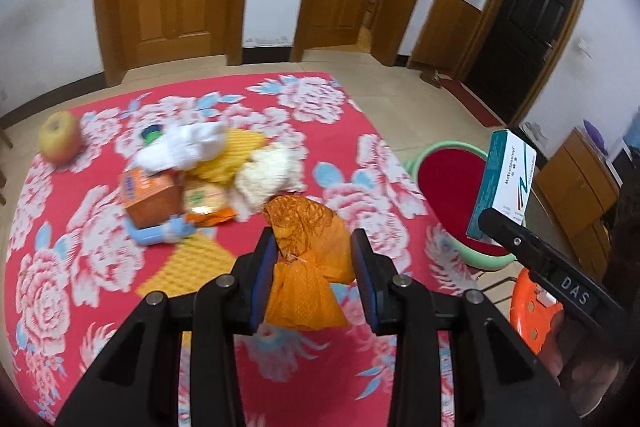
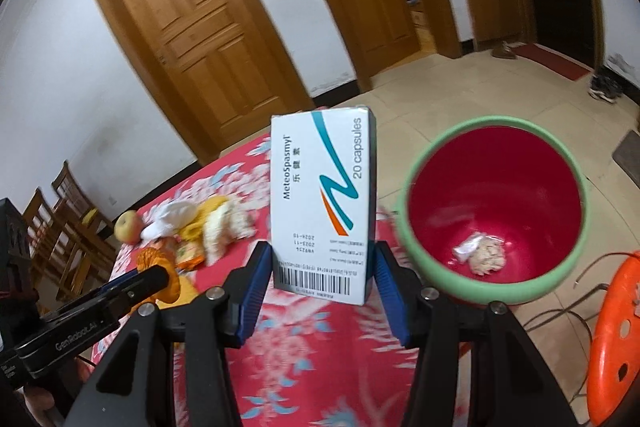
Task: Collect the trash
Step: 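Carry both items to the bucket and open the right tool to drop the box, then lower the orange cloth into the bucket and open the left tool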
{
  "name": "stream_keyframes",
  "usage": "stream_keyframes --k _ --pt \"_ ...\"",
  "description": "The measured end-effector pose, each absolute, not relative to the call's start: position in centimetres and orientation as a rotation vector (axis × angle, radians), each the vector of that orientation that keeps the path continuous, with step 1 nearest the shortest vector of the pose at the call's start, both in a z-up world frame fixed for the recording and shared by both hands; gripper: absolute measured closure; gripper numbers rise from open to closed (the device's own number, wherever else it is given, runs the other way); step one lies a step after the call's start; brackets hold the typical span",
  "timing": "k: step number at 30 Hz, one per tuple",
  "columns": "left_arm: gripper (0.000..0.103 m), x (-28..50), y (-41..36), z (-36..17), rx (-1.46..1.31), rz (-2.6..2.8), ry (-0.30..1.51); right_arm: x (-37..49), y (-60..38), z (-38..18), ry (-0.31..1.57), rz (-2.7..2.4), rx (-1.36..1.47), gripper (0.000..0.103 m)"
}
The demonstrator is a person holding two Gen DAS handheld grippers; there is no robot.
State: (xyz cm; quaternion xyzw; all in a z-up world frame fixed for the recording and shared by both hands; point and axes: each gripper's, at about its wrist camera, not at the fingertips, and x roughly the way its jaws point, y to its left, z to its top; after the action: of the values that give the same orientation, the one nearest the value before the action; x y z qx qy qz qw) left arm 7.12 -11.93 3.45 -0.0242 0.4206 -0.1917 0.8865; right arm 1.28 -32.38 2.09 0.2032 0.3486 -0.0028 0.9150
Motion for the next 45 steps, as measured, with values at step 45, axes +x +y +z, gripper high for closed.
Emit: stream_keyframes --k 45 --pt "0.065 10.2 -30.6 -0.8 0.172 -0.622 0.932 -2.4 -46.4 0.4 0.62 -0.252 0.607 0.031"
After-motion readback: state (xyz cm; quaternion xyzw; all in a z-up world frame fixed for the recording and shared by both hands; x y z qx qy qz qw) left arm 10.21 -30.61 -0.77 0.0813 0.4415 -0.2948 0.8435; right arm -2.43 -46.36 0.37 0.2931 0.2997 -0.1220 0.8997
